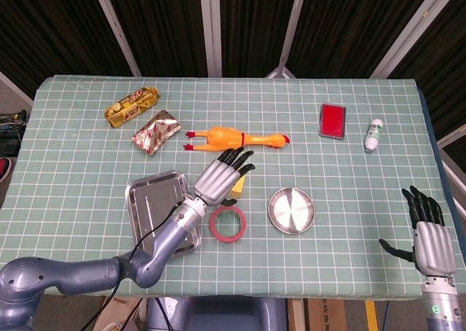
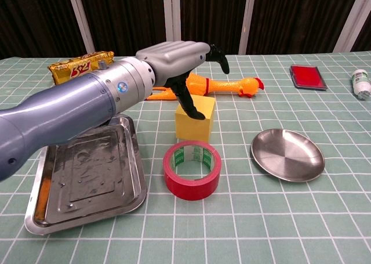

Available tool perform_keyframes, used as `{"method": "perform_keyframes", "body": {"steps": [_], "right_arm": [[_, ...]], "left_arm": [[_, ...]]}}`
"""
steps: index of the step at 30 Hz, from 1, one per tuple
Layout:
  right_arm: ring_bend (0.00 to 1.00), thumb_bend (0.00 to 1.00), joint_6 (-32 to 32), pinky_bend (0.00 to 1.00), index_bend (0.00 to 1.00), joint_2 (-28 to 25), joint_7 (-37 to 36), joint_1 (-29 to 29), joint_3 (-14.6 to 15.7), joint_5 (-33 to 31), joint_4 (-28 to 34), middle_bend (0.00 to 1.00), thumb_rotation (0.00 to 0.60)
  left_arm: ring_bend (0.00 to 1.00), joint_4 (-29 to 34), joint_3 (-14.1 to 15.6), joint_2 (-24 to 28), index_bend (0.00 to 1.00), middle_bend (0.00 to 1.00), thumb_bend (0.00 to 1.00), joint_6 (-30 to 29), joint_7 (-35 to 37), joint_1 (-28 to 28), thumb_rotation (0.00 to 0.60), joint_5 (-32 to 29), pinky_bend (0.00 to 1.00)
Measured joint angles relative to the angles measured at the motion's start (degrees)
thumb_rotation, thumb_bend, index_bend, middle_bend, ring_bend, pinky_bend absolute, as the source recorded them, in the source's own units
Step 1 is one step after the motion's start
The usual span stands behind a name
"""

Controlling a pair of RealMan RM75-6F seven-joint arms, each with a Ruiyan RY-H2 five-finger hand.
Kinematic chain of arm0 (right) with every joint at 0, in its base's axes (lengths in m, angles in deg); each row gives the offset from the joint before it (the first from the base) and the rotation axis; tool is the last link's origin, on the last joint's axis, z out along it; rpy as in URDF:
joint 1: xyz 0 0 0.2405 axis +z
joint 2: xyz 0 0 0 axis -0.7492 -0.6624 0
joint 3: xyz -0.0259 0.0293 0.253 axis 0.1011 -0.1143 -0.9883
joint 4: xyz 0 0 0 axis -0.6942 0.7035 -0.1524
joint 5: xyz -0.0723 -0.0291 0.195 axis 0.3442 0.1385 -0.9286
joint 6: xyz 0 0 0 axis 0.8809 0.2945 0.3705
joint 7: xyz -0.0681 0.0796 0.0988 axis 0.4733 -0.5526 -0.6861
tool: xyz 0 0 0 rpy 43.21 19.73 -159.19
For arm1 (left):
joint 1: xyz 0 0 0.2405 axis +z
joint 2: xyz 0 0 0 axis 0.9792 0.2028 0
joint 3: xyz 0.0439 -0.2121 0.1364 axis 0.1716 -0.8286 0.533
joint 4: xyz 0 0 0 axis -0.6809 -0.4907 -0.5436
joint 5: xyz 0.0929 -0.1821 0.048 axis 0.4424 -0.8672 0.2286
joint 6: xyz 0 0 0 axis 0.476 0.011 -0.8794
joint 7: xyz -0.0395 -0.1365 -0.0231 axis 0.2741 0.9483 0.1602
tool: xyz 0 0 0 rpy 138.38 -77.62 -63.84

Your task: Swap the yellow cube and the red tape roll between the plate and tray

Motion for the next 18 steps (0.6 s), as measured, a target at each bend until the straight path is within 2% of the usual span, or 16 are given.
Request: {"method": "perform_keyframes", "body": {"steps": [8,15,18], "right_arm": [[0.00,0.00,-0.61,0.00,0.05,0.16,0.04,0.06,-0.20,-0.38,-0.14,0.00,0.600],[0.00,0.00,-0.83,0.00,0.05,0.14,-0.34,0.01,-0.23,-0.36,-0.13,0.00,0.600],[0.00,0.00,-1.00,0.00,0.05,0.05,-0.61,-0.02,-0.22,-0.36,-0.11,0.00,0.600]], "left_arm": [[0.00,-8.44,0.02,-3.50,0.22,0.04,0.00,1.77,2.40,-2.55,0.600,-1.95,0.10],[0.00,-12.10,0.92,-5.14,0.23,0.06,0.02,2.66,4.88,-3.52,0.600,-1.90,0.13],[0.04,-14.05,1.50,-6.02,0.25,0.09,0.06,2.77,6.52,-3.89,0.600,-0.97,0.19]]}}
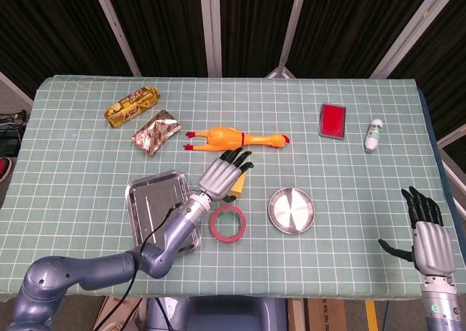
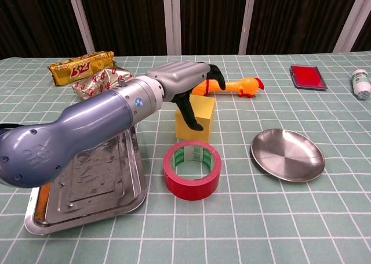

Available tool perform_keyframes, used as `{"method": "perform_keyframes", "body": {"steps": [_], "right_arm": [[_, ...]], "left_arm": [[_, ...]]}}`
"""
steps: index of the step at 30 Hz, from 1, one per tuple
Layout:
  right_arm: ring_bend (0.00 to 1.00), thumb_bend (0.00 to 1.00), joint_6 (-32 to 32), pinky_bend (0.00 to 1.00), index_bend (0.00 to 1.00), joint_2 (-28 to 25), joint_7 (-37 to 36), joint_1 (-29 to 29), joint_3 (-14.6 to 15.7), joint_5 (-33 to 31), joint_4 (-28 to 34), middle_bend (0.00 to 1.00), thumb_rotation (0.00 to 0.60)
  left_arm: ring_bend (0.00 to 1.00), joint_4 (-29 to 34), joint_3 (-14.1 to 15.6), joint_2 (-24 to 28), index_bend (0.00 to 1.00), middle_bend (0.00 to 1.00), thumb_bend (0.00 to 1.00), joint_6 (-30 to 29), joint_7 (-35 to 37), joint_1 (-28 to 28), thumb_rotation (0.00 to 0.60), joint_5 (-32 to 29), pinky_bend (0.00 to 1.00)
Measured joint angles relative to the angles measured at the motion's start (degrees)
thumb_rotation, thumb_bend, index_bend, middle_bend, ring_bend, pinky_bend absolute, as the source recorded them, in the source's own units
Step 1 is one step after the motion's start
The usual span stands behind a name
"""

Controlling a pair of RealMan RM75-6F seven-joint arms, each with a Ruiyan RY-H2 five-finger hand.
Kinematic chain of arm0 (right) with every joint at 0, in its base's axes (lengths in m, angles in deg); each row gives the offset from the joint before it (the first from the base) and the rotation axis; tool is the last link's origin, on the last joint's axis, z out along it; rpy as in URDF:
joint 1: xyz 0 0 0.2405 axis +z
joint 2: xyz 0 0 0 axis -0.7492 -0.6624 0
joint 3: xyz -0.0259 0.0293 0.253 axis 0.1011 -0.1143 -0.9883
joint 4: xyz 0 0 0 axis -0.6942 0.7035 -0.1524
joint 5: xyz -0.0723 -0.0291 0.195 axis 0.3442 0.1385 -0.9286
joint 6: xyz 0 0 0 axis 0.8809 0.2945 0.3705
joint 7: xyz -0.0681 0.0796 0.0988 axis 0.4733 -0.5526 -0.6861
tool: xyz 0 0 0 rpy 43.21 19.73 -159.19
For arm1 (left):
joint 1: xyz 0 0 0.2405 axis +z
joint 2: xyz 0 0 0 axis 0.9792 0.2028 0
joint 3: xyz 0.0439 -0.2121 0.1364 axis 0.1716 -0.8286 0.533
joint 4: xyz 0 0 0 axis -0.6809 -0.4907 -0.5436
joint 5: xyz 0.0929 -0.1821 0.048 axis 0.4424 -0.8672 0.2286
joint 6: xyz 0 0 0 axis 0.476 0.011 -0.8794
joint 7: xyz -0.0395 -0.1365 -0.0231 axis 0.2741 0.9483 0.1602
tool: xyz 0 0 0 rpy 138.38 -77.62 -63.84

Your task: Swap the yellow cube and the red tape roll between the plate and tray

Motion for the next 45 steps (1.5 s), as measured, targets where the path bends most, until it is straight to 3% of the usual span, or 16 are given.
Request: {"method": "perform_keyframes", "body": {"steps": [4,8,15,22,27,31,38,42,45], "right_arm": [[0.00,0.00,-0.16,0.00,0.05,-0.19,-0.53,-0.04,-0.03,-0.01,0.07,0.00,0.600],[0.00,0.00,-0.38,0.00,0.05,-0.30,-0.82,-0.03,0.09,0.27,0.16,0.00,0.600],[0.00,0.00,-0.53,0.00,0.05,-0.74,-1.97,-0.09,0.24,0.83,0.46,0.00,0.600],[0.00,0.00,-0.38,0.00,0.05,-0.78,-2.40,-0.17,0.23,1.17,0.25,0.00,0.600],[0.00,0.00,-0.24,0.00,0.05,-0.92,-2.51,-0.24,0.21,1.35,0.38,0.00,0.600],[0.00,0.00,-0.34,0.00,0.05,-0.93,-2.46,-0.29,0.27,1.31,0.40,0.00,0.600],[0.00,0.00,-0.12,0.00,0.05,-0.51,-1.39,-0.33,0.33,1.49,0.98,0.00,0.600],[0.00,0.00,-0.21,0.00,0.05,-0.19,-0.41,-0.21,0.67,2.09,1.15,0.00,0.600],[0.00,0.00,-0.22,0.00,0.05,0.13,0.26,-0.17,0.86,2.33,1.18,0.00,0.600]], "left_arm": [[0.16,-4.05,1.10,-1.40,0.30,0.19,0.18,0.59,3.24,-0.57,0.600,1.64,0.30],[0.20,-6.62,1.80,-2.47,0.31,0.22,0.23,0.40,5.10,-0.88,0.600,2.97,0.32],[0.35,-7.39,1.96,-2.77,0.37,0.36,0.42,0.78,3.97,-1.11,0.600,2.32,0.42],[0.36,-5.00,1.47,-0.87,0.39,0.35,0.45,-2.33,4.92,-0.66,0.600,3.91,0.43],[0.35,1.89,1.09,3.87,0.37,0.31,0.44,-5.39,5.75,1.19,0.600,5.25,0.43],[0.35,10.83,2.31,11.03,0.37,0.27,0.44,-8.68,4.96,4.75,0.600,6.60,0.43],[0.32,26.18,9.29,28.64,0.37,0.25,0.43,-13.92,4.59,15.69,0.600,8.73,0.40],[0.30,27.28,14.36,32.26,0.37,0.25,0.41,-15.68,9.17,19.75,0.600,12.32,0.39],[0.27,25.57,16.50,32.57,0.37,0.24,0.35,-16.59,13.53,21.38,0.600,15.39,0.36]]}}
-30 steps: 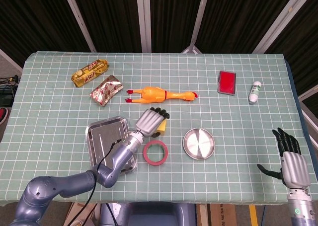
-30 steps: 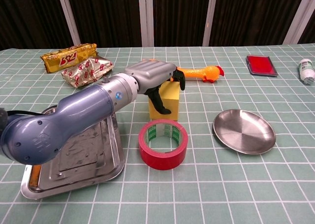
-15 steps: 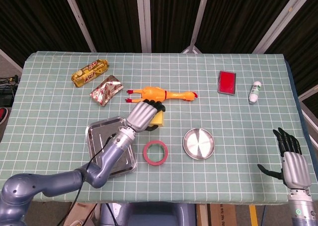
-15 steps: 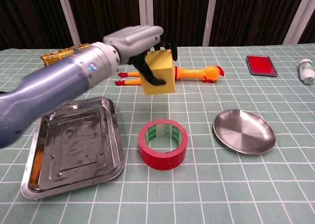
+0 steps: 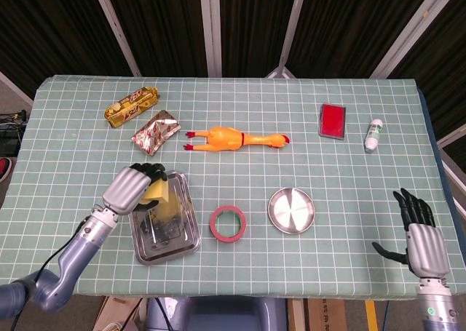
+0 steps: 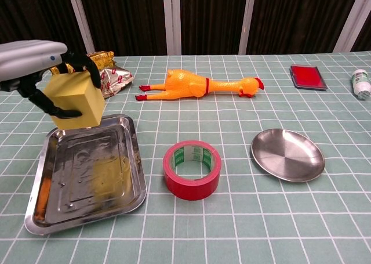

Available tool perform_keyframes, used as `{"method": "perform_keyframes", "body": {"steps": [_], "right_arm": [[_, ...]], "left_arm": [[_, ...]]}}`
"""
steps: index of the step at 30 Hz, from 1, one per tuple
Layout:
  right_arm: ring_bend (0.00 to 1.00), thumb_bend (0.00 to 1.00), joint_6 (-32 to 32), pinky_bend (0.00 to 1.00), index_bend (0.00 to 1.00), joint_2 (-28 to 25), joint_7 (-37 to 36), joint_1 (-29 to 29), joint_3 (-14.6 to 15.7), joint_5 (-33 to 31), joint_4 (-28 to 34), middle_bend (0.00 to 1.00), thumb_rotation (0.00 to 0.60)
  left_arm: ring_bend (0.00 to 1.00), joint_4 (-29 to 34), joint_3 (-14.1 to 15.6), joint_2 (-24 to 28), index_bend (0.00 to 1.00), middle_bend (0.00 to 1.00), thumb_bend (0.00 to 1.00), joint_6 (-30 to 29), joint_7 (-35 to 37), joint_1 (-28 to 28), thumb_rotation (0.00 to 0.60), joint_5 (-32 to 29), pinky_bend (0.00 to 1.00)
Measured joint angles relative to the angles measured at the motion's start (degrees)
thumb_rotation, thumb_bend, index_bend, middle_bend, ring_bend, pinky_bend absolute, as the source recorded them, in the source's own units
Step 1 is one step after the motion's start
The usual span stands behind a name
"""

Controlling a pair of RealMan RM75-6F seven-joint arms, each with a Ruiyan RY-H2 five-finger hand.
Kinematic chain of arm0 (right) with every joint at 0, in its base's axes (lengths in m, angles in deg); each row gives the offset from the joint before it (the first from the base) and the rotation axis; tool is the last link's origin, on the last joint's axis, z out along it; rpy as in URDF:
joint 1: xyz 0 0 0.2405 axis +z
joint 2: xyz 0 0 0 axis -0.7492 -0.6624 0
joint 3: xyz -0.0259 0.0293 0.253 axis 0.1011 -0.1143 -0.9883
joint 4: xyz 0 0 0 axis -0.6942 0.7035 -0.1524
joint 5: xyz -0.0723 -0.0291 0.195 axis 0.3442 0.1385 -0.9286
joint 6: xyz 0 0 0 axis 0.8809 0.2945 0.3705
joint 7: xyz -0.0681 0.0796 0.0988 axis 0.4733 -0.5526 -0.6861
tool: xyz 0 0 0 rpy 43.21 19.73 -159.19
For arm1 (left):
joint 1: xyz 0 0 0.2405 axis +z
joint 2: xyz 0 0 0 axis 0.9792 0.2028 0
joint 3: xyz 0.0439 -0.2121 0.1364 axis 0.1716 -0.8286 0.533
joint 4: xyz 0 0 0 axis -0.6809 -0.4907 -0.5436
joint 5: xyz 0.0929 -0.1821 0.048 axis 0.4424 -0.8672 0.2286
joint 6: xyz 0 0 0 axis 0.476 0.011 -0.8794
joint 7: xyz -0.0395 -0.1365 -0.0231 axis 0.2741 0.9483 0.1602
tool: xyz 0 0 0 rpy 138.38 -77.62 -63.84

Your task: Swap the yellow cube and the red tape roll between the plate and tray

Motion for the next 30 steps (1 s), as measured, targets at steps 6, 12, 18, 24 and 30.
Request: {"method": "perform_keyframes", "body": {"steps": [6,12,18,24,30], "right_arm": [[0.00,0.00,0.33,0.00,0.05,-0.36,-0.63,-0.23,-0.14,-0.14,0.06,0.00,0.600],[0.00,0.00,-0.07,0.00,0.05,-1.04,-1.17,-0.26,0.13,0.11,0.20,0.00,0.600],[0.00,0.00,0.20,0.00,0.05,-1.25,-1.24,-0.37,0.22,0.52,0.50,0.00,0.600],[0.00,0.00,-0.05,0.00,0.05,-1.43,-1.13,-0.27,0.75,1.59,0.37,0.00,0.600],[0.00,0.00,-3.92,0.00,0.05,-1.15,-0.50,1.41,2.25,3.43,-0.16,0.00,0.600]], "left_arm": [[0.19,-5.79,2.95,-1.13,0.35,0.18,0.19,-0.06,6.16,2.27,0.600,3.29,0.28],[0.05,-9.49,2.94,-3.79,0.32,0.12,0.03,1.14,7.47,3.14,0.600,2.98,0.21],[0.00,-10.23,2.35,-5.41,0.31,0.07,0.01,0.88,8.29,3.45,0.600,3.60,0.17],[0.00,-8.74,1.14,-5.19,0.30,0.07,0.01,-7.75,11.25,5.48,0.600,7.05,0.16],[0.00,-7.36,1.17,-3.11,0.29,0.06,0.01,-24.29,11.62,12.53,0.600,11.35,0.16]]}}
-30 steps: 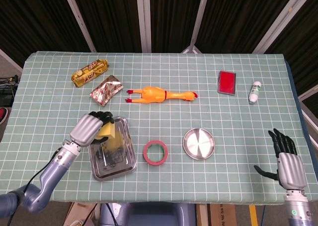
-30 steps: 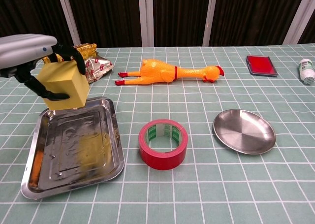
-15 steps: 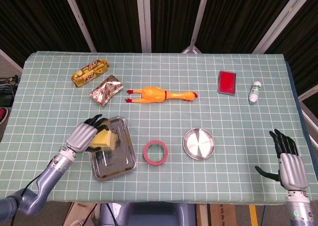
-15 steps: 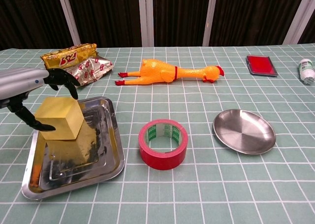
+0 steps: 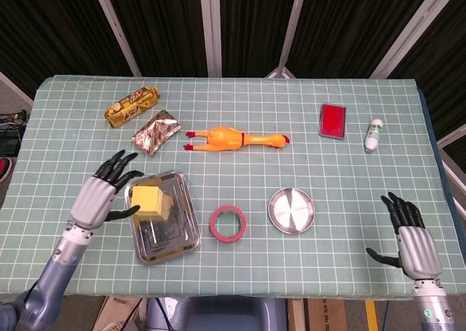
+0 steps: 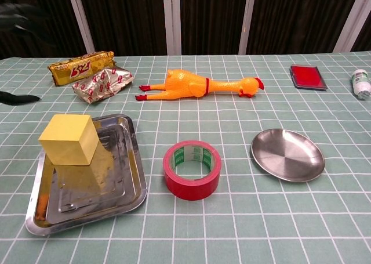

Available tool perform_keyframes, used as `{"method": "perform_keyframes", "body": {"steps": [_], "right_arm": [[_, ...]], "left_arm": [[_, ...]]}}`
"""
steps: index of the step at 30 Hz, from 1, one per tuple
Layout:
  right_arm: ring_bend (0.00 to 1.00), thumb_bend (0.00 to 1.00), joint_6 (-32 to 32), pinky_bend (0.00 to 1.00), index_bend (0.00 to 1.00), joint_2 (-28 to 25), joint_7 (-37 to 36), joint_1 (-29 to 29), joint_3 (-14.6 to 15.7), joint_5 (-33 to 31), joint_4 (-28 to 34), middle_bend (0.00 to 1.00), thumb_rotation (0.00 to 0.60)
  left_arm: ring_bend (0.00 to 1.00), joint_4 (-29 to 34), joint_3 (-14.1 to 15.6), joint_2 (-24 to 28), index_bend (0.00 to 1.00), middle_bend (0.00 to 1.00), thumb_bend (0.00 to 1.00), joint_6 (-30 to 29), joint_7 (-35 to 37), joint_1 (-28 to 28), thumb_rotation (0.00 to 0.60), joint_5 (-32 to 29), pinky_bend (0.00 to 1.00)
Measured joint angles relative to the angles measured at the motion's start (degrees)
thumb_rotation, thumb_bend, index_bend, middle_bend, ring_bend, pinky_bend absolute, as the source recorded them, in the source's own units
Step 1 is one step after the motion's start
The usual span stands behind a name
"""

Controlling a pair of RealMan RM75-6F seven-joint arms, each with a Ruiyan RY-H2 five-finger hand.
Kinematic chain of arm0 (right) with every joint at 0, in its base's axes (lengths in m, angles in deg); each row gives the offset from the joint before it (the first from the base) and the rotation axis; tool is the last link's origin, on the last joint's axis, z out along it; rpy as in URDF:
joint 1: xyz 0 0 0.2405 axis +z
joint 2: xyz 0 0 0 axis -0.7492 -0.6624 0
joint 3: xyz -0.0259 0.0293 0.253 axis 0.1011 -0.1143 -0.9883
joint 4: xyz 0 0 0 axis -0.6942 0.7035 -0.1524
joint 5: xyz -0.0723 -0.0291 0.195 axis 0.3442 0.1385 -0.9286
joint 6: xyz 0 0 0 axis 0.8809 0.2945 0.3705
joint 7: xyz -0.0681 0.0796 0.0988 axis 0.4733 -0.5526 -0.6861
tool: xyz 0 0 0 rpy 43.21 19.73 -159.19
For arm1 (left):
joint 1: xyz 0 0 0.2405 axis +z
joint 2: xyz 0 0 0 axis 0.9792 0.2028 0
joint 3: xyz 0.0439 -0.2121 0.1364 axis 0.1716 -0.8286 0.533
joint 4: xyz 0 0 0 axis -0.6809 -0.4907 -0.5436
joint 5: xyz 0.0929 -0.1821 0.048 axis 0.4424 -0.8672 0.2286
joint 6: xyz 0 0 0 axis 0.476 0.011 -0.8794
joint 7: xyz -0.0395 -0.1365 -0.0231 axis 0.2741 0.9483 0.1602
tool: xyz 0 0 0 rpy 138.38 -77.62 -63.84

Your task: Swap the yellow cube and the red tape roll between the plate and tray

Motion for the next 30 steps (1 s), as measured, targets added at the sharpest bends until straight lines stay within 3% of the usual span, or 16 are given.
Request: {"method": "perform_keyframes", "body": {"steps": [2,6,13,21,30], "right_arm": [[0.00,0.00,-1.83,0.00,0.05,0.13,-0.20,1.03,0.55,1.14,0.09,0.00,0.600],[0.00,0.00,-7.25,0.00,0.05,0.33,0.15,5.04,1.28,4.75,1.81,0.00,0.600],[0.00,0.00,-19.32,0.00,0.04,2.82,9.25,13.90,-0.47,4.24,8.88,0.00,0.600],[0.00,0.00,-27.55,0.00,0.04,11.59,22.19,23.24,-5.67,-9.81,12.99,0.00,0.600],[0.00,0.00,-30.06,0.00,0.04,22.08,31.50,32.27,-8.92,-24.80,10.55,0.00,0.600]], "left_arm": [[0.00,0.13,0.79,1.09,0.29,0.05,0.01,-4.52,-0.48,3.97,0.600,0.90,0.16],[0.00,-0.37,2.57,2.55,0.27,0.05,0.01,-7.84,-0.53,9.85,0.600,1.11,0.16],[0.00,-3.16,2.05,2.16,0.24,0.03,0.01,-9.92,3.54,11.23,0.600,2.44,0.16],[0.00,-2.24,1.39,3.16,0.24,0.03,0.01,-6.21,4.93,11.61,0.600,0.81,0.16],[0.00,-0.81,0.21,4.20,0.24,0.02,0.01,-4.15,4.63,12.07,0.600,-0.38,0.16]]}}
